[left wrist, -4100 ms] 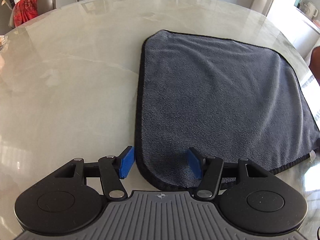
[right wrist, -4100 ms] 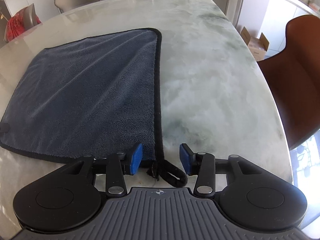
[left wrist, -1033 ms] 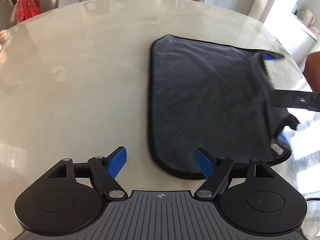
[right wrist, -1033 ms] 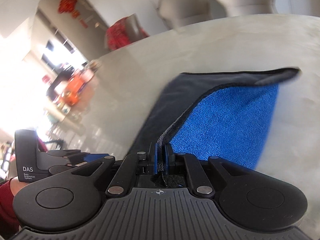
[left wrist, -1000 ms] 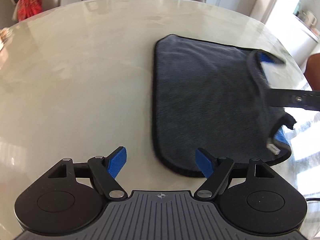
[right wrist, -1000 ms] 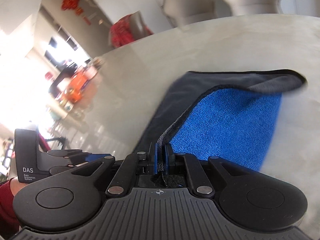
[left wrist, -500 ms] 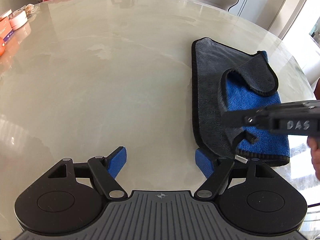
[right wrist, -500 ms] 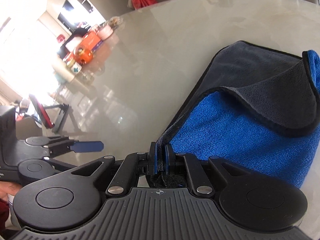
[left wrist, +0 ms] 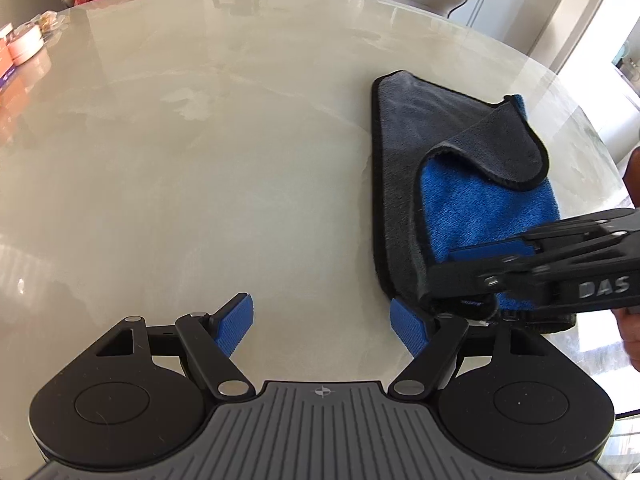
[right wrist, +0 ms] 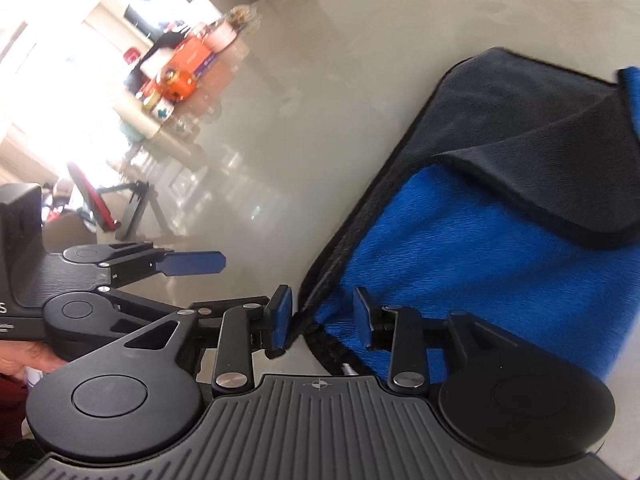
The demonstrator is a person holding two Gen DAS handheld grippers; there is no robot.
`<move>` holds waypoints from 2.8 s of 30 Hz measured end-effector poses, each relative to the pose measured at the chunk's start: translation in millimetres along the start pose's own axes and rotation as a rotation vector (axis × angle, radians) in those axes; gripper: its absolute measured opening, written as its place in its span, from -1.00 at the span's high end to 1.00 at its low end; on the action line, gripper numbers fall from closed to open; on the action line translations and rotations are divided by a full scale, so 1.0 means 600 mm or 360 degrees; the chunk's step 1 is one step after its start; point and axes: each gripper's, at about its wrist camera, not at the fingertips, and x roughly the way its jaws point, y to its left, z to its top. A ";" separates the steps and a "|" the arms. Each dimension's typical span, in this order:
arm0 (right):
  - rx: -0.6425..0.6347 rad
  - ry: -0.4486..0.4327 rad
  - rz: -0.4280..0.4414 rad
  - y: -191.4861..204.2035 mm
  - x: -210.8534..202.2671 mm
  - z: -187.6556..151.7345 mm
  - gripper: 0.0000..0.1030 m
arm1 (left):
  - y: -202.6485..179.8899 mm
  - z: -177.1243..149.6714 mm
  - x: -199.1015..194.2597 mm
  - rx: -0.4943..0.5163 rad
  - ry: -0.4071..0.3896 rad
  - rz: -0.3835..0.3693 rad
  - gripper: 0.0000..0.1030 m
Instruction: Fold towel
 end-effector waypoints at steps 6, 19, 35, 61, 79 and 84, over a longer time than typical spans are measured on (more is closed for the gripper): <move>0.0098 -0.0299 -0.0193 -0.067 -0.103 -0.010 0.38 | -0.024 0.015 0.014 0.0066 0.0001 -0.0020 -0.54; 0.0056 -0.0286 -0.0491 -0.169 -0.091 0.046 0.43 | -0.045 0.027 0.013 0.0178 0.0013 0.0083 -0.54; 0.0049 -0.0250 -0.0435 -0.186 -0.090 0.051 0.86 | -0.066 0.048 -0.003 0.0195 -0.0002 -0.0098 -0.54; 0.0233 -0.0399 -0.0232 -0.193 -0.102 0.099 0.89 | -0.065 0.032 0.021 0.0246 -0.0054 -0.0104 0.76; 0.0320 -0.0392 -0.0197 -0.196 -0.081 0.123 0.89 | -0.074 0.014 0.026 0.0259 0.0004 -0.0132 0.91; 0.0393 -0.0440 -0.0103 -0.198 -0.081 0.138 0.89 | -0.069 0.009 0.004 0.0230 -0.0027 -0.0188 0.92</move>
